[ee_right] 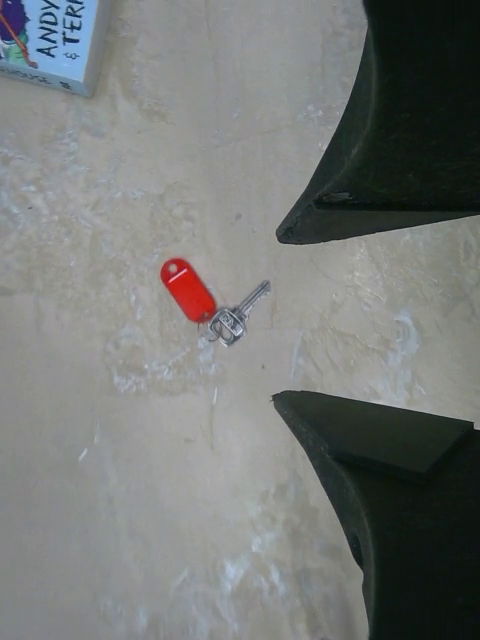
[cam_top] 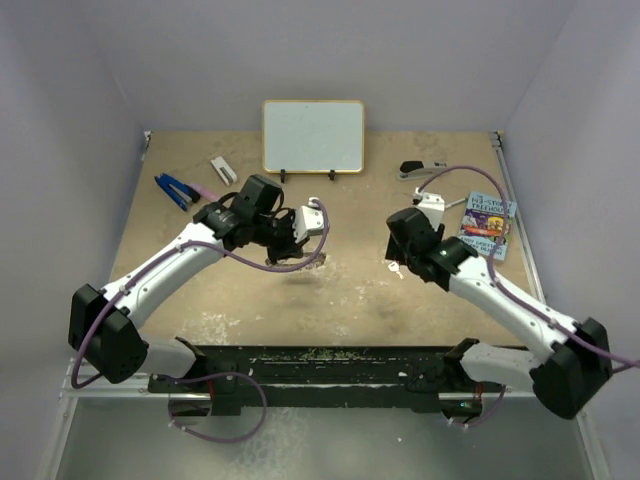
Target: Put the keys on the keyring
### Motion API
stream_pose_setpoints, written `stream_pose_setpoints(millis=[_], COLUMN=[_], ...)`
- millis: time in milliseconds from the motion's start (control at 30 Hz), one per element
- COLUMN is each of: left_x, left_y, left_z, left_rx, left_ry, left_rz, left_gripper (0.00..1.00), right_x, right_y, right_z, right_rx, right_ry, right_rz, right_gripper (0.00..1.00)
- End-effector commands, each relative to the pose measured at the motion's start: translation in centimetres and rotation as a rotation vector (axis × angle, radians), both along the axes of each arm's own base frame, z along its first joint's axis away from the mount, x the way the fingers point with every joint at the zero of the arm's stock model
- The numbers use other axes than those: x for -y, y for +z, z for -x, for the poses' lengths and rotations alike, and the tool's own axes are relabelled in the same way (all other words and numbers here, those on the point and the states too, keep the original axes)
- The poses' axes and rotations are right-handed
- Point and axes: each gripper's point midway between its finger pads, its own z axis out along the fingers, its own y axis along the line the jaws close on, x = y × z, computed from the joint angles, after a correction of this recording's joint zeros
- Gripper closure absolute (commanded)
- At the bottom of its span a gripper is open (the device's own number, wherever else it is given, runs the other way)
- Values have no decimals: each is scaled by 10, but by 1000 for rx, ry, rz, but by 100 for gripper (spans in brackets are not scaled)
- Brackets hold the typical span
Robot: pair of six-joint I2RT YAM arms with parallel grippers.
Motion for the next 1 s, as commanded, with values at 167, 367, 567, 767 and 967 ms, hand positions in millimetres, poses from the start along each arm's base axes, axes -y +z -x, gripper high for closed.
stream_pose_setpoints(millis=[167, 367, 567, 767, 967], left_x=[21, 20, 16, 14, 15], left_y=[39, 42, 46, 45, 46], left_z=[1, 2, 1, 0, -2], left_rx=[20, 37, 60, 68, 72], left_ry=[36, 38, 51, 59, 62], left_rz=[130, 135, 131, 122, 126], left_gripper=[97, 97, 97, 97, 97], right_x=[-16, -24, -27, -19, -12], right_y=[-60, -79, -103, -115, -120], right_z=[-37, -56, -63, -57, -49], right_rx=[-233, -290, -345, -384, -408], right_ry=[10, -12, -21, -52, -75], right_rz=[20, 38, 61, 85, 104], right_gripper=[50, 56, 58, 61, 64])
